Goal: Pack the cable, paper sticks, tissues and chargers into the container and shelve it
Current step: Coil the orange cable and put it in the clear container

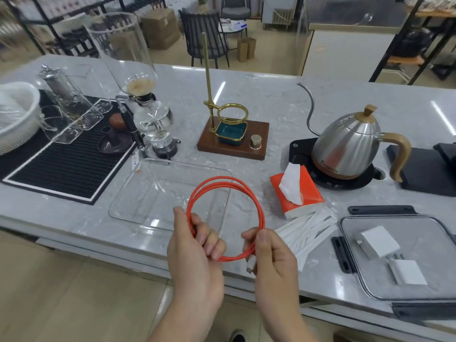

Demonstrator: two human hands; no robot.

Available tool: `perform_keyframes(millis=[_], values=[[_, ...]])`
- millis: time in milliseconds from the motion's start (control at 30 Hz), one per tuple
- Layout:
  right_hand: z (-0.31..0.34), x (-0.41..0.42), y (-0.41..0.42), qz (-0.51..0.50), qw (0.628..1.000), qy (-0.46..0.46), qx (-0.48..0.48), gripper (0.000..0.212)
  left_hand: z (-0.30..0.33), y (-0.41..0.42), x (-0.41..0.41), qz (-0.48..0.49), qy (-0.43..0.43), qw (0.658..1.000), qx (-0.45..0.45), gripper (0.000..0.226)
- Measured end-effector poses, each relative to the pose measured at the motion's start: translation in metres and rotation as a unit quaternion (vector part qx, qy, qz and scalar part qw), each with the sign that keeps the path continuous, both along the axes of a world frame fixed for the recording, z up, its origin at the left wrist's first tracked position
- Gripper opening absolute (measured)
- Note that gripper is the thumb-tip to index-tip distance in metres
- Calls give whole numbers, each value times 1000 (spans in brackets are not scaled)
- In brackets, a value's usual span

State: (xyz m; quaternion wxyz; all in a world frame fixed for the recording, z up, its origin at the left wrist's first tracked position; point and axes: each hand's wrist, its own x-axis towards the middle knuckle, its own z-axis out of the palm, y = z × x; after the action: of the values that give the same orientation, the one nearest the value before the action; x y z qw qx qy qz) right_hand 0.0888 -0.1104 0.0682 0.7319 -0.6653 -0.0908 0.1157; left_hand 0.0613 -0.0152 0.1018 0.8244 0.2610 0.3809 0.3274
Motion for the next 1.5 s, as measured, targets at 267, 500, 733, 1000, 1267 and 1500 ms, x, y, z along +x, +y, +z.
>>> perform_keyframes(millis=[267, 500, 733, 1000, 1267, 1500], values=[[10, 11, 12, 75, 993, 73, 47, 26, -9, 9, -10, 16, -15, 981, 192, 33], [9, 18, 48, 85, 993, 72, 46, 26, -7, 51, -25, -36, 130, 943, 305, 31], [9, 27, 99, 106, 991, 78, 1, 28, -1, 133, -39, -142, 216, 899, 353, 26], [1, 47, 145, 132, 973, 6, -188, 32, -13, 201, -30, -221, 307, 823, 423, 29], [-10, 70, 164, 196, 895, -41, -400, 41, -31, 220, -18, -298, 369, 749, 462, 16], [-16, 81, 171, 224, 847, -108, -470, 52, -32, 225, -12, -354, 399, 707, 464, 38]])
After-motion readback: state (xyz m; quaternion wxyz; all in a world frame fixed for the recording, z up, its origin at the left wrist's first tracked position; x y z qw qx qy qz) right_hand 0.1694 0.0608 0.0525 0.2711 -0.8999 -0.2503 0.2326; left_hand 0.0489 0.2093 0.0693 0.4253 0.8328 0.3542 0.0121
